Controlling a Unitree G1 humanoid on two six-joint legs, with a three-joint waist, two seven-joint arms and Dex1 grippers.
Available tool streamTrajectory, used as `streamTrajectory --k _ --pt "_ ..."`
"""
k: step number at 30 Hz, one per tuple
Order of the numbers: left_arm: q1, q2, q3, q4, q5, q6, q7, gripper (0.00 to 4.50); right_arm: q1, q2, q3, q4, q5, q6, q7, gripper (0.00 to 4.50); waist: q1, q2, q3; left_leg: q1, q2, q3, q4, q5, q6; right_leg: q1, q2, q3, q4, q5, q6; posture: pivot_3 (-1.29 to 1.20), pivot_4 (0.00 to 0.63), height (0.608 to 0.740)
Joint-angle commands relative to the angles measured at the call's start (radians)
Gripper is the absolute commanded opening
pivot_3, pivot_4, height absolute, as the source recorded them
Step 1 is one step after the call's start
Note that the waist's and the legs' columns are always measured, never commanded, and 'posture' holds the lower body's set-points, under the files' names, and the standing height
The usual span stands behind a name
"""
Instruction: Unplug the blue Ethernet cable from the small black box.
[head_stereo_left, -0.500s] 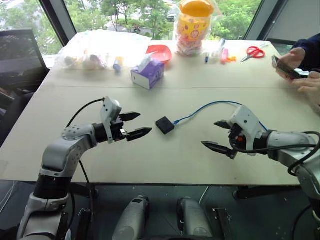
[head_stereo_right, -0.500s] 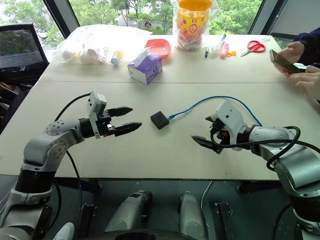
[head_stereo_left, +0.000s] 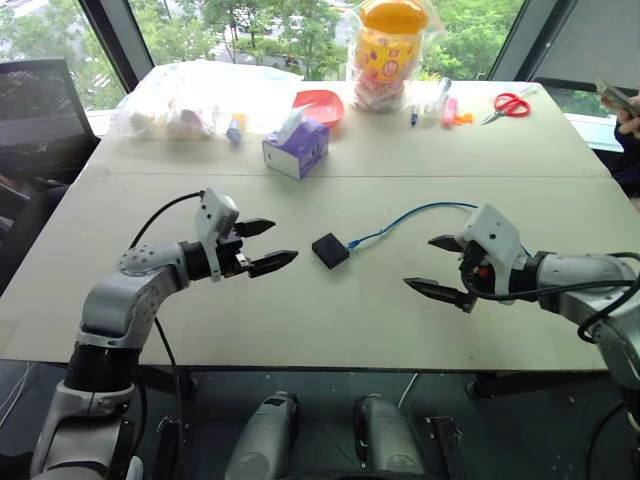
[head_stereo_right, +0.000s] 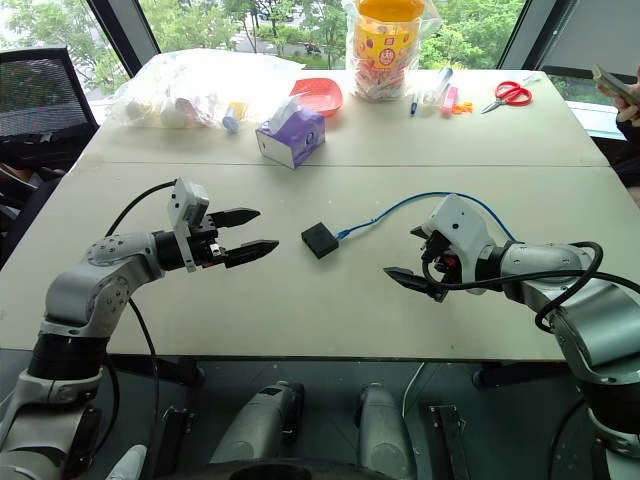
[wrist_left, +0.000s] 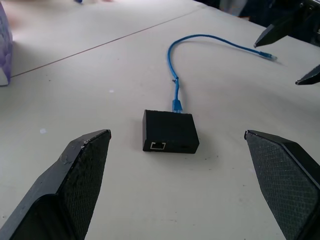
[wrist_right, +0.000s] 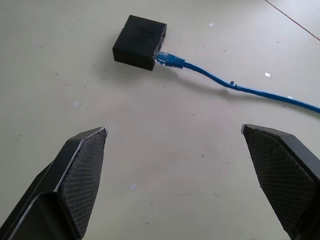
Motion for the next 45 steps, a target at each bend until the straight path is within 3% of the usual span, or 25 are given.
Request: streamTrajectory --k 1,10,14,18,22,31,36,39,45 --pt "-0.024 -0.002 0.001 -0.005 0.006 -0.027 -0.011 4.47 -0.026 -0.022 -0.008 0.001 -0.015 -0.027 0.017 4.5 0.0 0.0 0.0 0.0 0.0 0.0 0.0 0.0 0.0 0.0 0.0 0.0 0.0 0.0 0.0 0.0 0.15 0.74" --pt "-0.035 -0.009 -0.008 0.007 0.023 -0.038 -0.019 4.47 -0.138 -0.077 0.107 0.126 -0.098 -0.123 0.132 4.5 -0.002 0.0 0.0 0.0 0.0 0.001 0.0 0.0 0.0 0.0 0.0 0.0 0.0 0.0 0.0 0.0 0.15 0.74" --pt "-0.037 -0.001 -0.007 0.007 0.025 -0.036 -0.028 4.47 -0.354 -0.061 0.315 0.325 -0.252 -0.238 0.267 4.5 -0.012 0.0 0.0 0.0 0.0 0.001 0.0 0.0 0.0 0.0 0.0 0.0 0.0 0.0 0.0 0.0 0.15 0.74" --pt "-0.035 -0.003 -0.005 -0.001 0.024 -0.037 -0.02 4.47 -0.597 0.082 0.5 0.596 -0.38 -0.357 0.395 4.5 -0.03 0.0 0.0 0.001 0.0 0.002 0.0 0.0 0.0 0.0 0.001 0.0 0.001 0.0 0.0 0.0 0.15 0.74" --pt "-0.02 0.0 0.0 -0.026 0.018 -0.028 -0.012 4.47 -0.722 0.21 0.594 0.84 -0.478 -0.492 0.477 4.5 -0.031 0.0 0.0 0.001 0.0 0.001 -0.002 0.0 0.0 -0.002 0.001 0.0 0.002 0.002 0.004 0.0 0.15 0.74" --pt "0.01 0.025 0.035 -0.072 0.006 -0.008 0.015 4.47 -0.883 0.456 0.621 1.226 -0.595 -0.691 0.502 4.5 -0.031 0.0 0.0 0.001 0.0 0.0 -0.002 0.001 -0.001 -0.002 0.002 0.0 0.003 0.003 0.004 0.0 0.15 0.74" --pt "0.021 0.03 0.045 -0.093 -0.002 0.004 0.024 4.47 -0.918 0.529 0.614 1.358 -0.64 -0.761 0.511 4.5 -0.031 0.0 0.0 0.002 0.0 -0.001 -0.002 0.001 -0.002 -0.002 0.003 0.0 0.006 0.003 0.004 0.0 0.15 0.74" --pt "0.022 0.033 0.045 -0.1 -0.005 0.007 0.031 4.5 -0.934 0.558 0.613 1.428 -0.672 -0.797 0.5 3.61 -0.033 0.0 0.0 0.002 0.0 -0.001 -0.002 0.001 -0.003 -0.002 0.003 0.0 0.006 0.003 0.004 0.0 0.15 0.74" --pt "0.011 0.033 0.042 -0.103 -0.007 0.013 0.036 4.5 -0.922 0.586 0.604 1.474 -0.702 -0.815 0.515 0.6 -0.034 0.0 0.0 0.007 0.0 -0.001 -0.002 0.002 -0.004 0.0 0.006 0.001 0.008 0.003 0.003 0.0 0.15 0.74"
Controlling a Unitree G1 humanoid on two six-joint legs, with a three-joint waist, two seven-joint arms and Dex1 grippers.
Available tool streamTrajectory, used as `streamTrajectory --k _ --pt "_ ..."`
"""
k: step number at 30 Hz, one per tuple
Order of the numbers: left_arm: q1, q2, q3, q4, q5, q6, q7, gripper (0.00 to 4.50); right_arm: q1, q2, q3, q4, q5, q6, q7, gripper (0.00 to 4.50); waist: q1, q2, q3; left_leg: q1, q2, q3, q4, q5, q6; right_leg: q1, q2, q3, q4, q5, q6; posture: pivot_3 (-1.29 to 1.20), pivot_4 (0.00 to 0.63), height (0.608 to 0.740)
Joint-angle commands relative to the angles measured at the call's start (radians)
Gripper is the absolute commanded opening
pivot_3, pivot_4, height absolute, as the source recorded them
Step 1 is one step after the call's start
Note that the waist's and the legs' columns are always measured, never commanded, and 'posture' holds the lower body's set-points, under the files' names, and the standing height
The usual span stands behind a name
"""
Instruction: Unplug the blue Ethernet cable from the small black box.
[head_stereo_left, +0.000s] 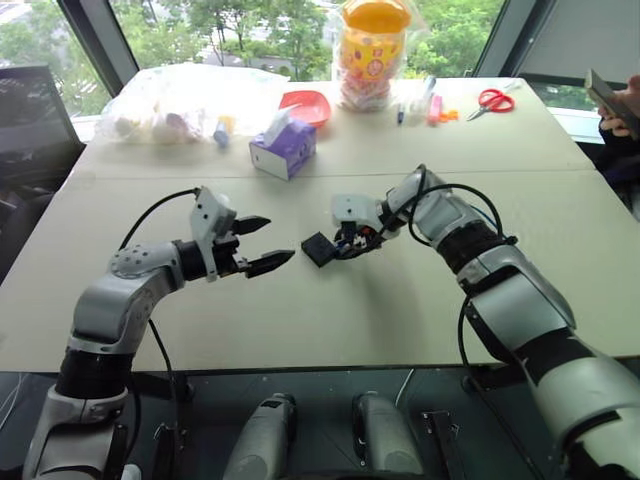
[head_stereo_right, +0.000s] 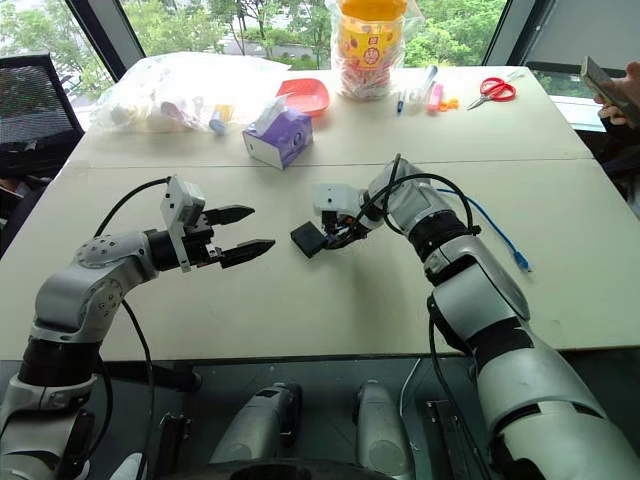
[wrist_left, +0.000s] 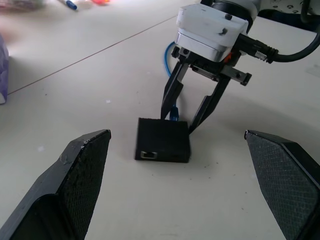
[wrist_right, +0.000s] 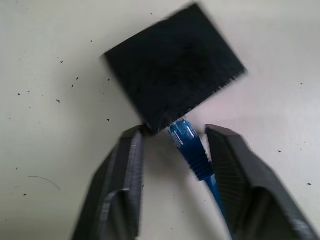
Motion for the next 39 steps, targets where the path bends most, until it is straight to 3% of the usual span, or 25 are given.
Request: streamTrajectory --k 1,6,10,14,16,19,32,39 --pt "-0.014 0.009 0.026 -0.023 -0.016 0.002 0.004 4.5 0.013 -0.014 -0.02 -0.035 -0.02 0.001 0.012 0.04 -0.001 0.0 0.0 0.001 0.0 0.0 0.0 0.0 0.0 0.0 0.001 0.0 0.0 0.0 0.0 0.0 0.15 0.74" --pt "-0.037 0.002 0.015 0.012 -0.01 0.001 -0.006 4.5 0.107 -0.091 -0.074 -0.258 -0.022 -0.035 -0.058 0.01 0.007 0.0 0.0 0.001 0.0 -0.001 0.0 0.001 -0.001 0.0 0.001 0.0 0.002 0.0 -0.001 0.0 0.15 0.74" --pt "-0.077 -0.026 0.04 0.067 -0.045 0.033 0.005 4.5 0.236 -0.184 -0.152 -0.503 -0.133 -0.255 -0.39 0.01 0.008 0.0 0.0 0.0 0.0 0.0 0.0 0.001 -0.001 -0.001 0.001 0.001 0.001 0.0 -0.001 0.0 0.15 0.74" --pt "-0.133 -0.046 0.066 0.142 -0.078 0.066 0.009 4.5 0.415 -0.264 -0.232 -0.777 -0.158 -0.316 -0.504 0.01 0.007 0.0 0.0 0.0 0.001 0.0 -0.001 0.001 -0.001 -0.001 0.001 0.001 0.001 0.0 -0.001 0.0 0.15 0.74" --pt "-0.178 -0.068 0.075 0.172 -0.112 0.097 0.005 4.5 0.526 -0.273 -0.292 -0.972 -0.161 -0.348 -0.581 0.01 0.008 0.0 0.0 0.0 0.001 0.0 -0.001 0.001 -0.001 -0.001 0.002 0.001 0.001 0.0 -0.001 0.0 0.15 0.74" --pt "-0.217 -0.083 0.071 0.198 -0.128 0.121 -0.004 4.5 0.596 -0.274 -0.32 -1.101 -0.183 -0.336 -0.617 0.01 0.002 0.0 0.0 0.0 0.001 0.001 -0.001 0.001 -0.001 -0.001 0.001 0.002 0.001 0.0 -0.001 0.0 0.15 0.74" --pt "-0.308 -0.083 0.005 0.215 -0.178 0.216 -0.169 4.5 0.633 -0.245 -0.296 -1.196 -0.3 -0.259 -0.649 0.01 0.007 -0.001 0.0 0.004 0.002 0.002 0.0 0.001 -0.001 0.004 0.001 0.003 0.0 -0.002 -0.004 0.0 0.15 0.74" --pt "-0.32 -0.101 0.006 0.242 -0.15 0.178 -0.156 4.5 0.631 -0.237 -0.284 -1.219 -0.29 -0.249 -0.63 0.01 0.007 -0.001 0.0 0.004 0.003 0.001 0.0 0.001 -0.001 0.004 0.001 0.003 0.0 -0.002 -0.005 0.0 0.15 0.74"
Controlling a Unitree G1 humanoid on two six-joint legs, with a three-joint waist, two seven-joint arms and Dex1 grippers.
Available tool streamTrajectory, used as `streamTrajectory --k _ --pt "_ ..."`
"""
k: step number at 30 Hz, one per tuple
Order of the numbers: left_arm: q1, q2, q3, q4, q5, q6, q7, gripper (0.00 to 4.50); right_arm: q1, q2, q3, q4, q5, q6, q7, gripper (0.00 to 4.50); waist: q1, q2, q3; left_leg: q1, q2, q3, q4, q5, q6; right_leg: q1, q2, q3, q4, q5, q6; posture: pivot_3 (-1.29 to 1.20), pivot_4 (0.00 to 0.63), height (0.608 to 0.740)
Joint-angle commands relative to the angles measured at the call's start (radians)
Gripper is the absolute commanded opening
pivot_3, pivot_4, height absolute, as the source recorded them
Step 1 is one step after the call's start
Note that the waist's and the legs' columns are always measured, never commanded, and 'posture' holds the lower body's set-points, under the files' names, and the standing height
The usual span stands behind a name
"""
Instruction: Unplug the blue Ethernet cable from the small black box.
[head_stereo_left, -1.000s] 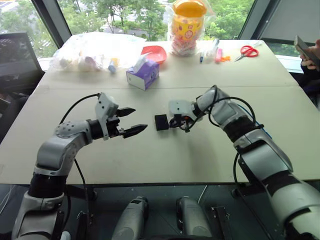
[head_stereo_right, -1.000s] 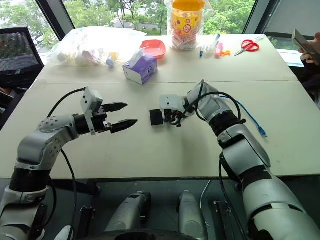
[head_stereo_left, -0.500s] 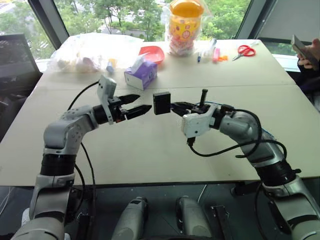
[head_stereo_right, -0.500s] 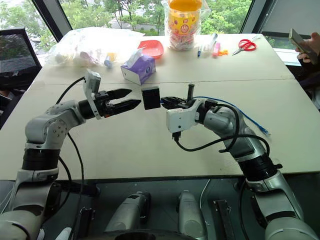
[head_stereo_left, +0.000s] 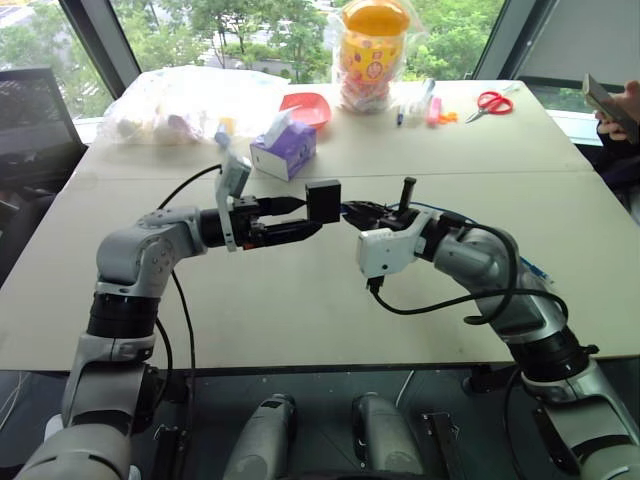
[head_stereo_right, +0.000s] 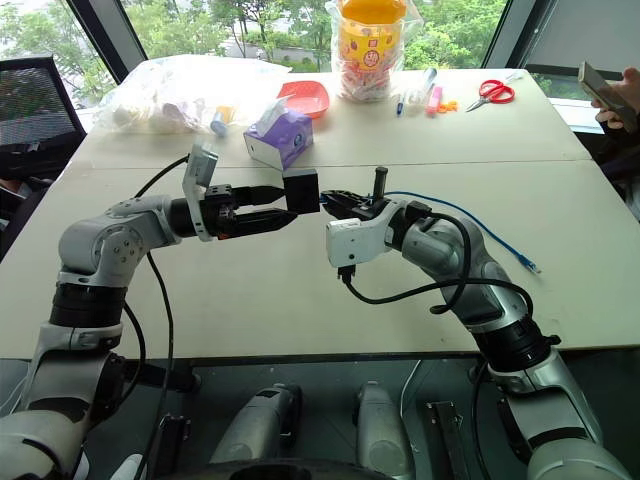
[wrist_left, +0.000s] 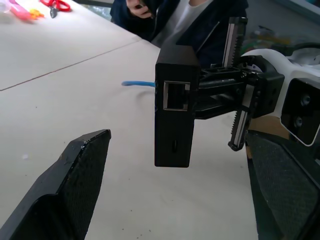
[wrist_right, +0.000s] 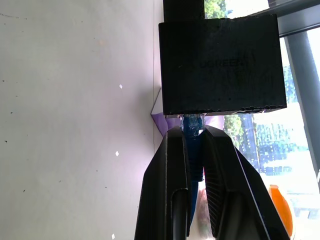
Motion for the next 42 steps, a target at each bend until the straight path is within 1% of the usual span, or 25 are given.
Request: streamTrajectory --k 1,3,5,10,11,14,17,19,21,22,23,24,25,26,27,28,30,32,33,36,38,40,42 --pt "-0.03 -0.011 0.014 -0.002 0.002 -0.032 0.005 4.5 -0.015 0.009 -0.003 -0.065 0.016 0.003 0.012 0.01 0.0 0.0 0.0 0.0 0.0 0.0 0.0 0.0 0.0 0.0 0.0 0.0 0.0 0.0 0.0 0.0 0.15 0.74" --pt "-0.03 -0.018 0.014 0.002 0.003 -0.039 0.009 3.95 -0.01 0.005 0.001 -0.075 0.022 0.004 0.025 0.0 0.0 0.0 0.0 0.0 0.0 0.0 0.0 0.0 0.0 0.0 0.0 0.0 0.0 0.0 0.0 0.0 0.15 0.74" --pt "-0.029 -0.025 0.012 0.009 0.007 -0.046 0.011 3.25 -0.009 0.009 0.001 -0.086 0.027 0.009 0.034 0.0 0.0 0.0 0.0 0.0 0.0 0.0 0.0 0.0 0.0 0.0 0.0 0.0 0.0 0.0 0.0 0.0 0.15 0.74" --pt "-0.022 -0.036 0.005 0.012 0.011 -0.054 0.005 0.86 -0.012 0.014 0.005 -0.102 0.032 0.022 0.048 0.0 0.0 0.0 0.0 0.0 0.0 0.0 0.0 0.0 0.0 0.0 0.0 0.0 0.0 0.0 0.0 0.0 0.15 0.74" --pt "-0.023 -0.038 0.005 0.012 0.009 -0.053 0.004 0.45 -0.012 0.013 0.006 -0.103 0.033 0.024 0.052 0.0 0.001 0.0 0.0 0.0 0.0 0.0 0.0 0.0 0.0 0.0 0.0 0.0 0.0 0.0 0.0 0.0 0.15 0.74" --pt "-0.029 -0.038 0.008 0.016 0.005 -0.048 0.002 0.48 -0.007 0.015 0.001 -0.105 0.063 0.055 0.079 0.0 0.0 0.0 0.0 0.0 0.0 0.0 0.0 0.0 0.0 0.0 0.0 0.0 0.0 0.0 0.0 0.0 0.15 0.74" --pt "-0.03 -0.018 -0.006 0.015 0.015 -0.048 -0.02 0.48 0.009 0.053 -0.055 -0.146 0.259 0.258 0.179 0.0 0.0 0.0 0.0 0.0 0.0 0.0 0.0 0.0 0.0 0.0 0.0 0.0 -0.001 0.0 0.0 0.0 0.15 0.74" --pt "-0.03 0.002 -0.015 0.015 0.023 -0.052 -0.043 0.48 -0.004 0.064 -0.119 -0.185 0.439 0.482 0.269 0.97 0.0 0.0 0.0 0.0 0.001 -0.001 0.0 0.0 0.0 0.0 0.0 0.0 0.0 0.0 0.0 0.0 0.15 0.74" --pt "-0.036 0.017 -0.018 0.02 0.024 -0.055 -0.064 0.48 -0.043 0.059 -0.18 -0.21 0.591 0.69 0.326 1.83 0.0 0.0 0.0 -0.001 0.001 -0.001 0.0 0.0 0.0 0.0 0.0 0.0 -0.001 0.0 0.0 0.0 0.15 0.74" --pt "-0.039 0.021 -0.02 0.022 0.025 -0.057 -0.071 0.48 -0.059 0.054 -0.198 -0.221 0.64 0.761 0.336 2.42 0.0 0.0 0.0 -0.001 0.001 -0.001 0.0 0.0 0.0 0.0 0.0 0.0 -0.001 0.0 0.0 0.0 0.15 0.74" --pt "-0.041 0.026 -0.022 0.024 0.025 -0.059 -0.079 0.48 -0.077 0.047 -0.215 -0.231 0.693 0.848 0.346 2.9 0.001 0.0 0.0 -0.001 0.001 -0.001 0.0 0.0 0.0 0.0 0.0 0.0 -0.001 0.0 0.0 0.0 0.15 0.74" --pt "-0.044 0.031 -0.024 0.024 0.025 -0.063 -0.089 0.48 -0.108 0.037 -0.243 -0.238 0.787 1.005 0.367 3.42 0.001 0.0 0.0 -0.001 0.001 -0.002 0.0 0.0 0.0 0.0 0.0 0.0 -0.001 0.0 0.0 0.0 0.15 0.74" --pt "-0.045 0.034 -0.026 0.023 0.024 -0.066 -0.097 0.48 -0.132 0.028 -0.262 -0.244 0.856 1.12 0.377 3.92 0.001 0.0 0.0 -0.001 0.001 -0.002 0.0 0.0 0.0 0.0 0.0 -0.001 -0.001 0.0 -0.001 0.0 0.15 0.74" --pt "-0.05 0.041 -0.03 0.022 0.024 -0.07 -0.113 0.48 -0.186 0.054 -0.315 -0.221 0.943 1.256 0.365 4.41 0.002 0.0 0.0 -0.001 0.001 -0.002 0.0 0.0 0.0 0.0 0.0 -0.001 -0.001 0.0 -0.001 0.0 0.15 0.74" --pt "-0.056 0.045 -0.033 0.022 0.025 -0.071 -0.122 0.48 -0.245 0.081 -0.364 -0.179 1.01 1.403 0.351 4.41 -0.002 0.0 0.0 -0.002 0.001 -0.002 0.0 0.0 0.0 -0.001 -0.001 -0.001 -0.001 0.0 -0.001 0.0 0.15 0.74" --pt "-0.063 0.047 -0.034 0.022 0.024 -0.07 -0.129 0.48 -0.281 0.092 -0.384 -0.147 1.047 1.468 0.339 4.41 -0.001 0.0 0.0 -0.003 0.001 -0.002 0.0 0.0 0.0 -0.002 -0.001 -0.001 -0.001 0.0 -0.001 0.0 0.15 0.74" --pt "-0.071 0.05 -0.034 0.022 0.021 -0.066 -0.139 0.48 -0.315 0.086 -0.372 -0.108 1.08 1.549 0.325 4.41 0.0 0.0 0.0 -0.004 0.001 -0.002 0.0 0.0 0.0 -0.004 -0.001 -0.002 -0.001 0.0 -0.001 0.0 0.15 0.74" --pt "-0.071 0.05 -0.036 0.014 0.022 -0.071 -0.146 0.48 -0.315 0.043 -0.305 -0.09 1.086 1.558 0.332 4.41 0.002 0.0 0.0 -0.004 0.001 -0.002 -0.001 0.0 0.0 -0.004 -0.001 -0.002 -0.003 0.0 -0.001 0.0 0.15 0.74" --pt "-0.07 0.051 -0.036 0.012 0.022 -0.071 -0.149 0.48 -0.317 0.037 -0.294 -0.08 1.093 1.561 0.329 4.41 0.003 0.0 0.0 -0.005 0.001 -0.002 -0.001 0.0 0.0 -0.004 -0.001 -0.002 -0.003 0.0 -0.001 0.0 0.15 0.74" --pt "-0.067 0.053 -0.036 0.007 0.019 -0.066 -0.154 0.48 -0.336 0.054 -0.288 -0.028 1.117 1.562 0.31 4.41 0.001 0.0 0.0 -0.011 -0.001 -0.001 -0.001 0.0 0.001 -0.008 -0.003 -0.003 -0.004 0.001 0.0 0.0 0.15 0.74" --pt "-0.062 0.056 -0.035 -0.002 0.017 -0.062 -0.155 0.48 -0.347 0.052 -0.267 0.0 1.124 1.554 0.31 4.41 0.0 0.0 0.0 -0.011 -0.001 -0.001 0.0 0.0 0.001 -0.008 -0.004 -0.003 -0.004 0.003 0.003 0.0 0.15 0.74" --pt "-0.059 0.057 -0.033 -0.012 0.013 -0.057 -0.155 0.48 -0.357 0.054 -0.251 0.026 1.124 1.54 0.305 3.9 -0.001 0.0 0.0 -0.011 -0.001 -0.001 0.0 0.0 0.001 -0.008 -0.004 -0.003 -0.004 0.003 0.003 0.0 0.15 0.74" --pt "-0.054 0.057 -0.031 -0.023 0.009 -0.051 -0.154 0.48 -0.369 0.055 -0.239 0.049 1.119 1.522 0.3 3.16 -0.001 0.0 0.0 -0.011 -0.001 -0.001 0.0 0.0 0.001 -0.008 -0.003 -0.003 -0.004 0.003 0.003 0.0 0.15 0.74"
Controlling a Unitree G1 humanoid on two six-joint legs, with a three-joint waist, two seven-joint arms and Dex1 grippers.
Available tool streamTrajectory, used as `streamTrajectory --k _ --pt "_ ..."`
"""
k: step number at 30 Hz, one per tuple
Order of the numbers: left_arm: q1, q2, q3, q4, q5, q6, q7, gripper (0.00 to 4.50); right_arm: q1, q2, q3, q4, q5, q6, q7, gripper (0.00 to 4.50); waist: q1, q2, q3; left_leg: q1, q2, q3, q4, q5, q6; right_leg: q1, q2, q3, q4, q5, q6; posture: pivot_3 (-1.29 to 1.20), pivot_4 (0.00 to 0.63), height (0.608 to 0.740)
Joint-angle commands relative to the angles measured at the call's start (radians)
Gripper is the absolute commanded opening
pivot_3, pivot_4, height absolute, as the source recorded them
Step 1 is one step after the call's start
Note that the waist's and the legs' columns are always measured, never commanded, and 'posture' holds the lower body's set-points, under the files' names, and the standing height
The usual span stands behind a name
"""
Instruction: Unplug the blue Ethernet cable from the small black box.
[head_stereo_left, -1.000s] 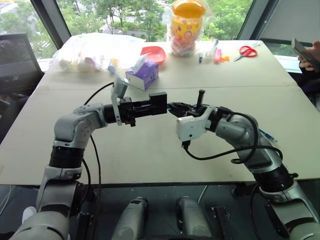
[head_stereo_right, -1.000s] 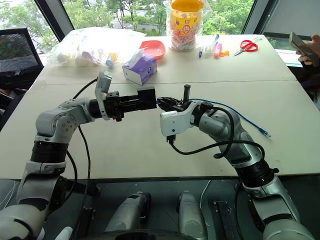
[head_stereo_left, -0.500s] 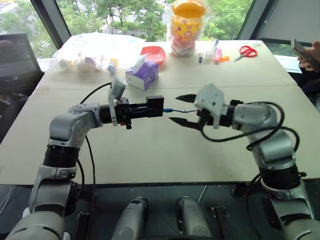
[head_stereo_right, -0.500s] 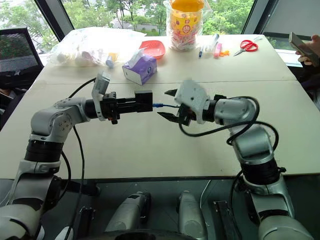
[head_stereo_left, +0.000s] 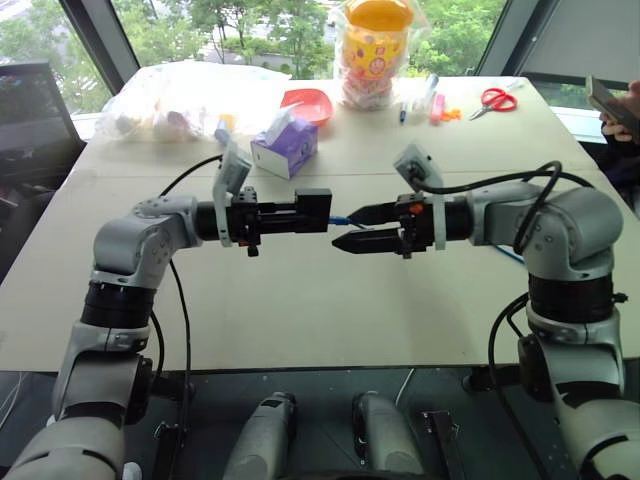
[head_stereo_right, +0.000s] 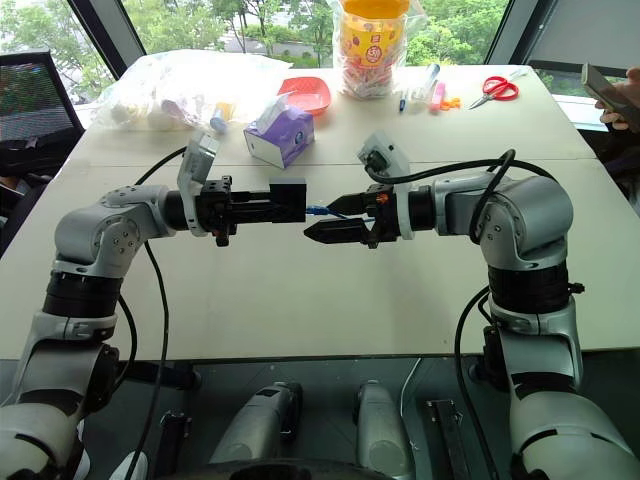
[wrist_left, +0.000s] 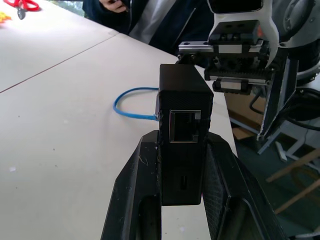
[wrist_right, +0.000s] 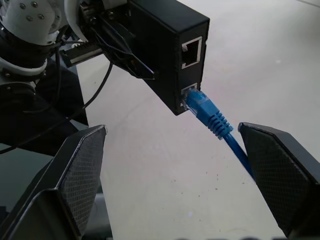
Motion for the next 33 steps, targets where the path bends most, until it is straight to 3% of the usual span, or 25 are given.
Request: streamTrajectory --k 1,11,14,18,19,33 --pt "-0.002 0.009 0.016 -0.05 -0.021 0.006 -0.003 0.48 -0.039 0.002 0.016 0.021 0.018 -0.041 -0.004 3.16 -0.001 0.0 0.0 0.0 0.0 0.0 0.0 0.0 0.0 0.0 0.0 0.0 0.0 0.0 0.0 0.0 0.15 0.74" --pt "0.019 0.009 0.009 -0.072 -0.019 0.009 -0.007 0.48 -0.088 -0.02 0.063 0.093 0.027 -0.081 0.026 3.16 -0.001 0.0 0.0 0.0 0.0 0.0 0.0 0.0 0.0 0.0 0.0 0.0 0.0 0.0 0.0 0.0 0.15 0.74" --pt "0.023 0.011 0.005 -0.073 -0.017 0.007 -0.011 0.48 -0.094 -0.028 0.082 0.097 0.027 -0.089 0.036 2.31 -0.001 0.0 0.0 0.0 0.0 0.0 0.0 0.0 0.0 0.0 0.0 0.0 0.0 0.0 0.0 0.0 0.15 0.74" --pt "0.023 0.009 0.005 -0.077 -0.018 0.01 -0.01 0.48 -0.097 -0.037 0.097 0.096 0.033 -0.09 0.049 0.21 -0.001 0.0 0.0 0.0 0.0 0.0 0.0 0.0 0.0 0.0 0.0 0.0 0.0 0.0 0.0 0.0 0.15 0.74" --pt "0.022 0.009 0.005 -0.078 -0.019 0.011 -0.009 0.48 -0.097 -0.04 0.1 0.094 0.036 -0.089 0.051 0.09 -0.001 0.0 0.0 0.0 0.0 0.0 0.0 0.0 0.0 0.0 0.0 0.0 0.0 0.0 0.0 0.0 0.15 0.74" --pt "0.034 0.02 0.005 -0.099 -0.033 0.029 -0.021 0.48 -0.118 -0.036 0.105 0.116 0.043 -0.078 0.059 0.09 -0.001 0.0 0.0 0.0 0.0 0.0 0.0 0.0 0.0 0.0 0.0 0.0 0.0 0.0 0.0 0.0 0.15 0.74"
